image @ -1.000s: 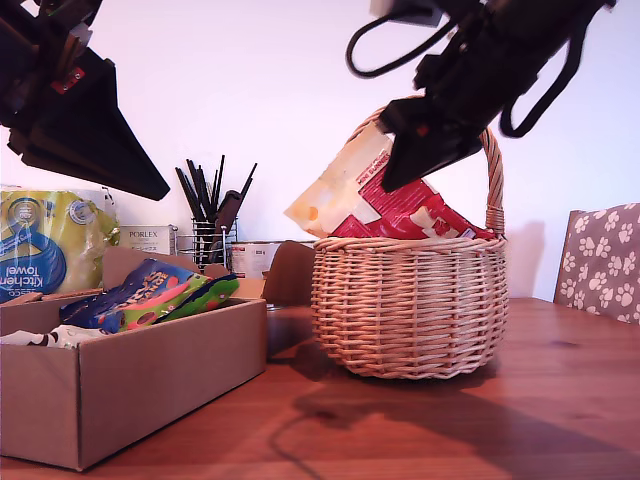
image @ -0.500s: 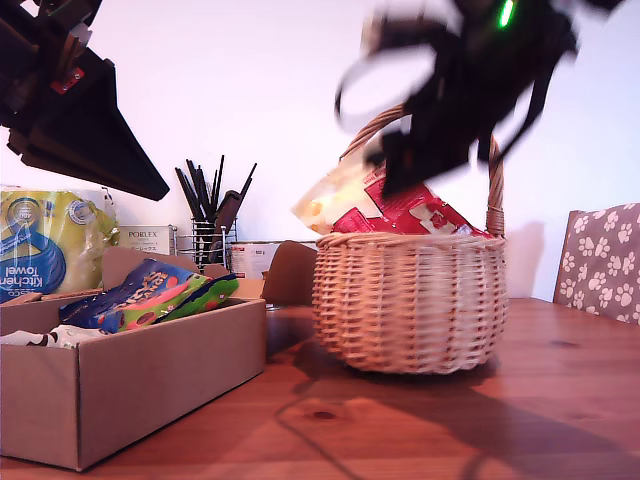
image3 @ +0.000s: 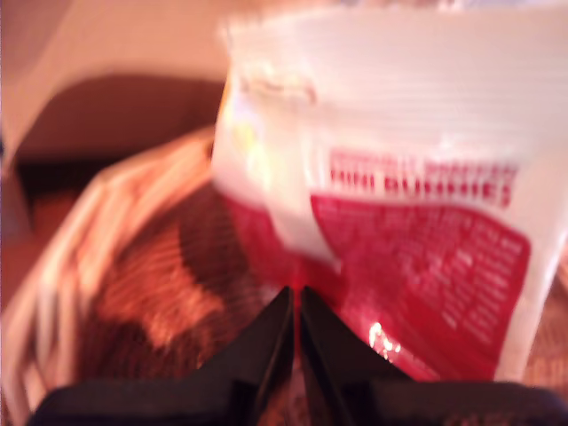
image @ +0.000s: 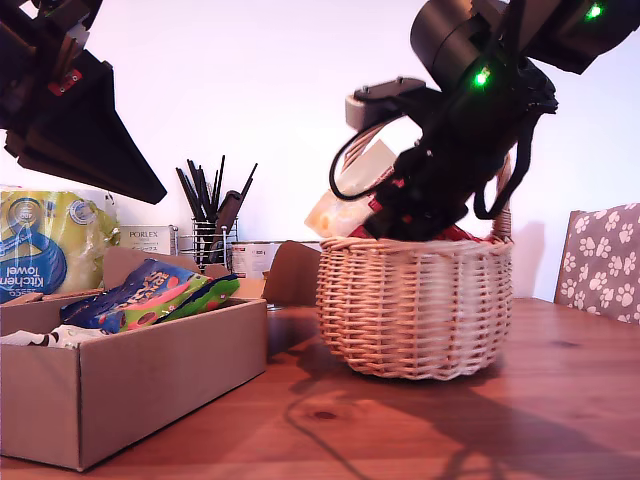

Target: Move the bags of Easter eggs from the cardboard box on the left into the woven basket on the right side.

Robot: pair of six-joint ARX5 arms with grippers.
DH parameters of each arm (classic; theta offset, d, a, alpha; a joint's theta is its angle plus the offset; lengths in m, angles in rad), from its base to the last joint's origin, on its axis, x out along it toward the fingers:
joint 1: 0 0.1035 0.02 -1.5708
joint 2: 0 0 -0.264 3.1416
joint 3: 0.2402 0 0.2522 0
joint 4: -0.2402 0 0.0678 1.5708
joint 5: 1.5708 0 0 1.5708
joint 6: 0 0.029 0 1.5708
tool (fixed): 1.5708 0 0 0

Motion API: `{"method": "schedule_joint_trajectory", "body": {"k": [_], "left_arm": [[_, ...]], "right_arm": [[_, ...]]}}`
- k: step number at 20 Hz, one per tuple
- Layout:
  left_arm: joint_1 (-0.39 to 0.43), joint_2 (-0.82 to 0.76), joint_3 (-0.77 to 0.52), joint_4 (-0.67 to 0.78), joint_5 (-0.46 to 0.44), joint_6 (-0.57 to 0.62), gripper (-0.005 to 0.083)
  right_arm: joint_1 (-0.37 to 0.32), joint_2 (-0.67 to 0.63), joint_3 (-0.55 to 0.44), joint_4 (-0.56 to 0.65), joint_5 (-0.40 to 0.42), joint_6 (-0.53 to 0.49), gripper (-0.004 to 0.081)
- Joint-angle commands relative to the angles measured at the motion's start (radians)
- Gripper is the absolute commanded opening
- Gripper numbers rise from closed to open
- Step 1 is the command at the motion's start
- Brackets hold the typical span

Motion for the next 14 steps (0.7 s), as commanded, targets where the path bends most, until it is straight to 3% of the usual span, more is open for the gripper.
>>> {"method": "schedule_joint_trajectory", "body": {"k": [1,4,5,9,14], "left_arm": [[-0.001,0.010,-0.005,-0.002,0.003,-0.007,-0.0022],[-0.001,0.010,-0.005,-0.015,0.003,-0.007,-0.0022],[-0.001,0.010,-0.005,-0.022,0.003,-0.007,-0.0022],[-0.001,0.010,-0.005,-0.027,0.003,-0.006,-0.0022],[-0.001,0.010,-0.005,-0.028,0.003,-0.006,-0.0022]], "right_arm": [[-0.010,0.002,0.006,-0.048,0.076,-0.014,-0.0013],[0.014,-0.068,0.009,0.064,0.146,-0.016,-0.0013],[0.027,-0.087,0.016,0.091,0.179,-0.064,-0.0013],[0.070,-0.105,0.067,0.075,0.262,-0.215,-0.0013],[0.109,-0.142,0.072,-0.014,0.284,-0.201,-0.0013]]}}
